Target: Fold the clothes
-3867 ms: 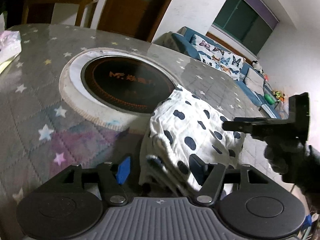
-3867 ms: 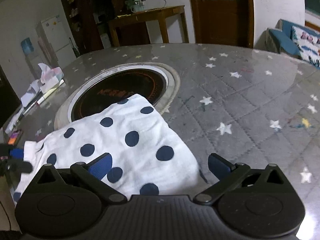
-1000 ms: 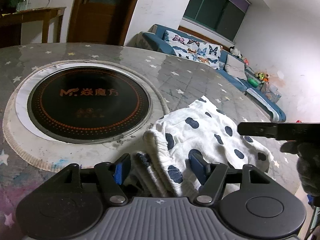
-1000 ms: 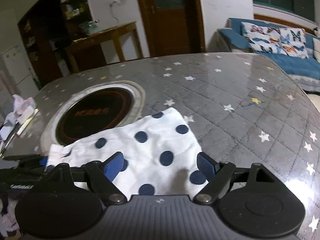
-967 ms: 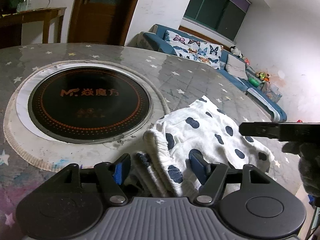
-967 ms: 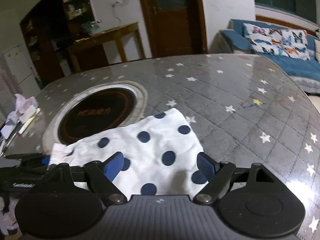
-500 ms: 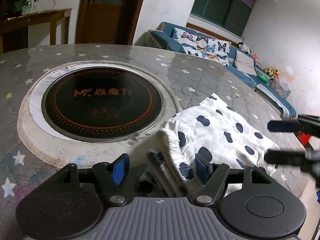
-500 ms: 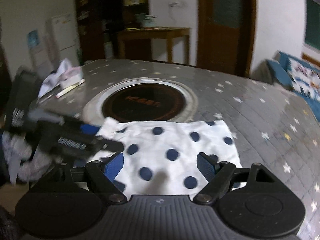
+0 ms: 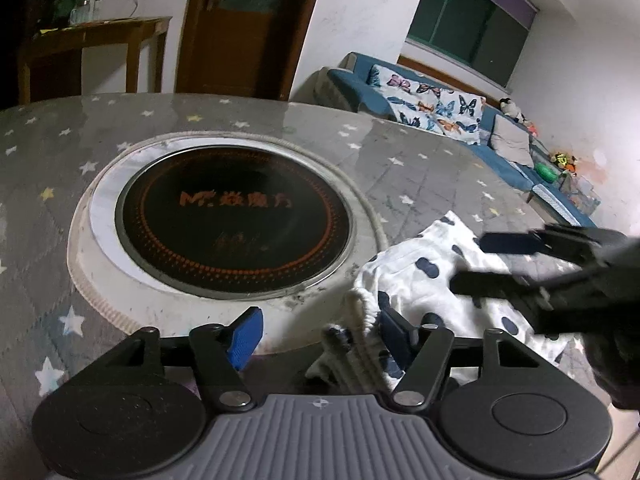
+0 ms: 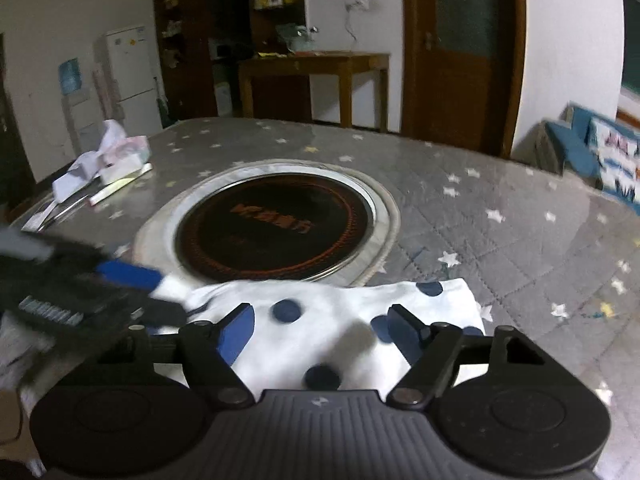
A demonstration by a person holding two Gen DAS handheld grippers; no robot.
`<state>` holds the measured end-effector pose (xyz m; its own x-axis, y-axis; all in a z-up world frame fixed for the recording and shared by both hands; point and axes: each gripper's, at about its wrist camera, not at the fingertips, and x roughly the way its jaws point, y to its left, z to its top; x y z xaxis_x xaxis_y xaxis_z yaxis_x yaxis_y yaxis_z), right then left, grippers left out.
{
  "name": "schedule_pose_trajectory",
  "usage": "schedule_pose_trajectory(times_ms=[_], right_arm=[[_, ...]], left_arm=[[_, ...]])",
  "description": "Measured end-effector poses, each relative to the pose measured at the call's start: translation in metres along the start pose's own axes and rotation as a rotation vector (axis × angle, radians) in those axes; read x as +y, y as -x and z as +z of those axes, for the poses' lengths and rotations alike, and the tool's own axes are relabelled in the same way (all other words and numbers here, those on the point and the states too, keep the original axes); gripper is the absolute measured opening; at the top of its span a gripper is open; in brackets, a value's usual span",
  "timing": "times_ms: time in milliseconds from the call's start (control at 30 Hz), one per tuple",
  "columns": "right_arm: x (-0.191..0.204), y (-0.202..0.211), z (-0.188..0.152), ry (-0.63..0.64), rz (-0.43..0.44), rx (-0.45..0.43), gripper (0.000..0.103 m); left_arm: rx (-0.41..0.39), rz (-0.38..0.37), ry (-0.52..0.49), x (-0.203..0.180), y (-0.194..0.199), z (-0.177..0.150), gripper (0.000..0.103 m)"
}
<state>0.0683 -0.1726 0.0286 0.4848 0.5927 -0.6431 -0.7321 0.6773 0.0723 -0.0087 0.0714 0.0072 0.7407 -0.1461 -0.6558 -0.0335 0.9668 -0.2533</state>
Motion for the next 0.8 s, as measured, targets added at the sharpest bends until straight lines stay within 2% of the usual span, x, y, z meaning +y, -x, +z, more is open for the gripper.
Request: schedule_pose_trajectory(times_ms=[167, 300, 400, 500, 633, 800], right_arm=[[-0.026, -0.035, -0.001, -0.077, -0.025, 0.07, 0.072], [-0.028, -0.031, -0.006, -0.074, -0.019, 0.055, 0.072], [-0.017, -0.012, -0.007, -0.02, -0.025, 0.024, 0.072], [0.002, 0.013, -0.01, 0.069, 0.005, 0.004, 0.072], [0.037, 0.049, -0.02, 0.203, 0.072, 0.0, 0.072], [0.085, 0.069, -0.036, 0.395, 0.126, 0.024, 0.072]], left_arm=[[0.015, -0.005, -0.003, 0.002, -0.003, -0.002, 0.064], [0.029, -0.01, 0.008, 0.004, -0.006, -0.002, 0.065], [0.025, -0.008, 0.014, 0.003, -0.002, 0.0, 0.065], [0.028, -0.008, 0.023, 0.001, 0.004, 0.001, 0.068], [0.043, -0.022, 0.051, -0.002, 0.01, -0.002, 0.073], [0.062, -0.025, 0.124, -0.001, 0.018, -0.005, 0.08]])
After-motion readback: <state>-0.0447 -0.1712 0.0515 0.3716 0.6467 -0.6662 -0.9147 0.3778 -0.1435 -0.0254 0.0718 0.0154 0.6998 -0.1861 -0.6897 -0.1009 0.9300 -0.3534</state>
